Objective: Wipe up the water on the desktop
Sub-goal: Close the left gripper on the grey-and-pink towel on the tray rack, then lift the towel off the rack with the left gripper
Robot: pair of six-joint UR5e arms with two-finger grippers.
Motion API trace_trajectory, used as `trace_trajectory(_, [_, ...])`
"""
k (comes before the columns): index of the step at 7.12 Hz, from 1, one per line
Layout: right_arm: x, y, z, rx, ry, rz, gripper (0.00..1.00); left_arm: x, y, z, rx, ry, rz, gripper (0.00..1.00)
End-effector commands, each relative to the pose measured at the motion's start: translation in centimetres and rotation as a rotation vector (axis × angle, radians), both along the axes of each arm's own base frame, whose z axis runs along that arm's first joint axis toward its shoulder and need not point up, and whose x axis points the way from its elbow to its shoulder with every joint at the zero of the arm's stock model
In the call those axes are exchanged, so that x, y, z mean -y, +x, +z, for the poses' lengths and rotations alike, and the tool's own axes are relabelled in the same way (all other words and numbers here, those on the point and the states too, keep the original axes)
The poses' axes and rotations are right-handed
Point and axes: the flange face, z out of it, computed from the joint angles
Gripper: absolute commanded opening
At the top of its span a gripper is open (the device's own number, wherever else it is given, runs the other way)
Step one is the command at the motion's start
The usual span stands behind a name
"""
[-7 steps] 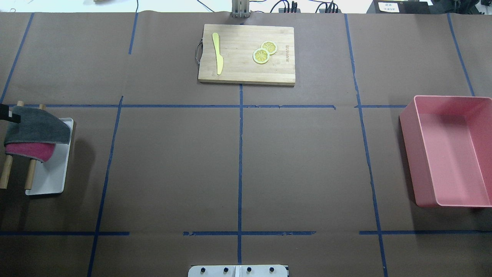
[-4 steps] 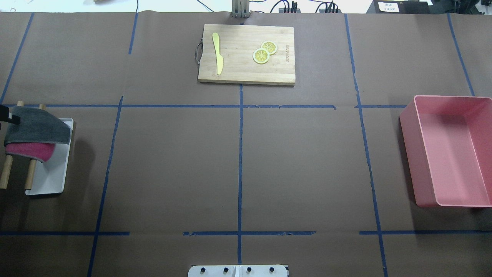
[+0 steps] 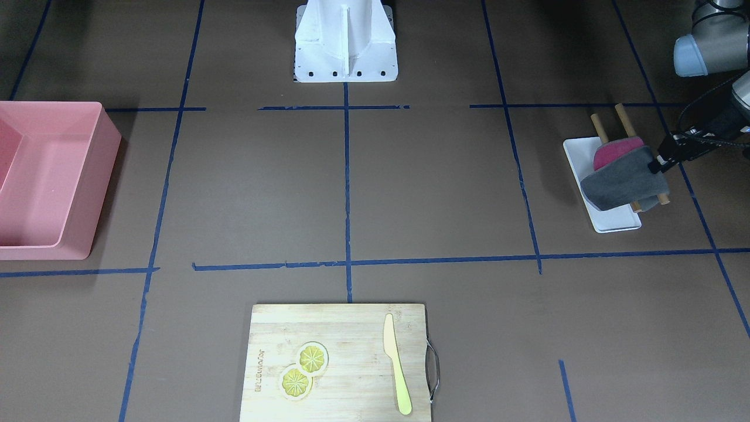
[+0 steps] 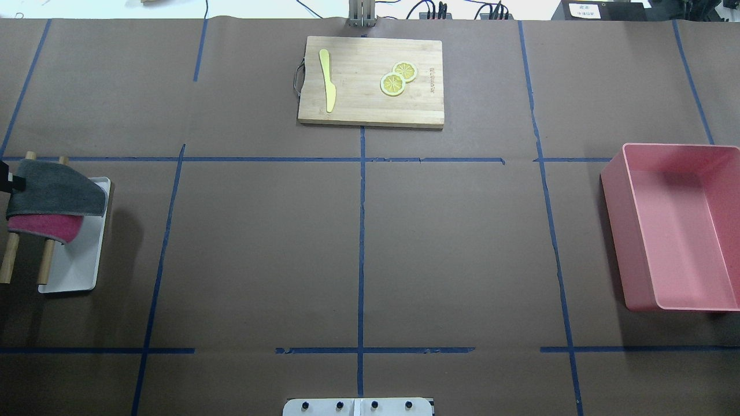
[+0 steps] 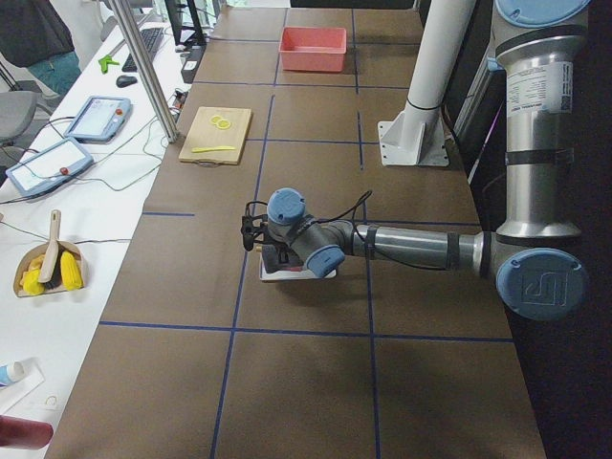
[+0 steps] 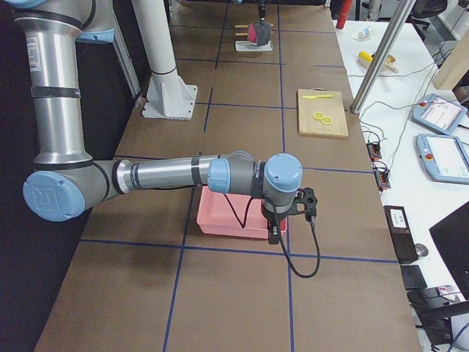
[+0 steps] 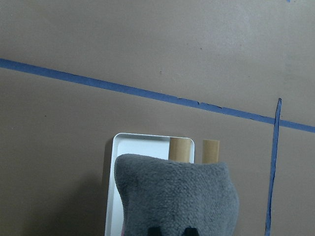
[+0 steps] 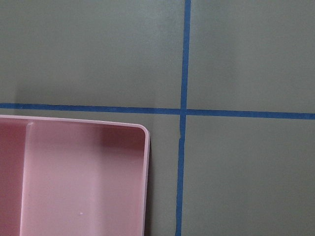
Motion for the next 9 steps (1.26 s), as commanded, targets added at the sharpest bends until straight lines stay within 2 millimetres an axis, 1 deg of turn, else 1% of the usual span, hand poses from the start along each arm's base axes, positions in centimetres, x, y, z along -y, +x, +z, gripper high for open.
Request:
trace_trajectory(1, [0.0,0.0,0.0,0.0,0.001,0.0,1.0,0.0,0.0,0.0,-0.003,-0.004,0.005,0.17])
trace_trajectory(2, [0.0,0.0,0.0,0.0,-0.002,0.001,1.0,-0.3,0.2,-0.2,-0.033,-0.017,0.038,0.08])
trace_trajectory(5, [0.0,-0.1,0.0,0.011,-0.003,0.001,1.0,-0.6,0.0,-0.2,-0.047,-0.023,0.048,0.06])
trace_trajectory(6, [0.0,-0.1,0.0,0.011,-0.003,0.001,1.0,-0.5,-0.8,-0.2,-0.056,-0.028,0.041,0.05])
trace_trajectory(7, [0.0,-0.1,0.0,0.011,-0.004,0.001,1.0,-0.4,-2.4,-0.3,-0.076,-0.036,0.025,0.04])
trace_trajectory(8, [0.2,0.0,-0.2,0.009,-0.001,0.001,1.0,-0.3,-5.0,-0.6,-0.109,-0.041,-0.003,0.04])
trace_trajectory(9, [0.6,0.0,-0.6,0.01,0.007,0.002,1.0,-0.3,-6.2,-0.7,-0.127,-0.045,-0.015,0.03])
